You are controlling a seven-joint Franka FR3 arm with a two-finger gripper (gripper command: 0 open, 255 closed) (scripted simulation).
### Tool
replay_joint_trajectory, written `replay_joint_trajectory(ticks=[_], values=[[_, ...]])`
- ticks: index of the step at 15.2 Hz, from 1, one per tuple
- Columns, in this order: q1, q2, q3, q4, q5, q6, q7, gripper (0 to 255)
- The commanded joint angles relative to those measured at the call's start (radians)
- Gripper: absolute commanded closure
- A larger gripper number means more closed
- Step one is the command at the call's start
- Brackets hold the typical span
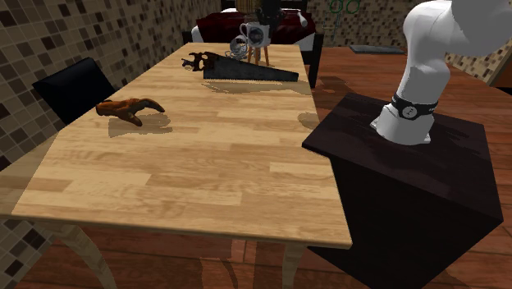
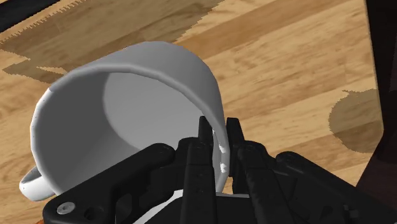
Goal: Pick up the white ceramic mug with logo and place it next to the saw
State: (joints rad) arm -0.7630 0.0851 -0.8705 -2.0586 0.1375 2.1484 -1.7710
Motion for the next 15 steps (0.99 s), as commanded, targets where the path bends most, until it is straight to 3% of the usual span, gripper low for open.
replay_joint_trajectory(ticks=[1, 7, 15], values=[[-0.036, 0.044, -0.015, 0.041, 0.042, -0.019, -0.072, 255], [-0.191, 0.193, -0.027, 0.179, 0.175, -0.084, -0.277, 255], [-0.462, 0.411, 0.019, 0.442, 0.324, -0.208, -0.483, 255]])
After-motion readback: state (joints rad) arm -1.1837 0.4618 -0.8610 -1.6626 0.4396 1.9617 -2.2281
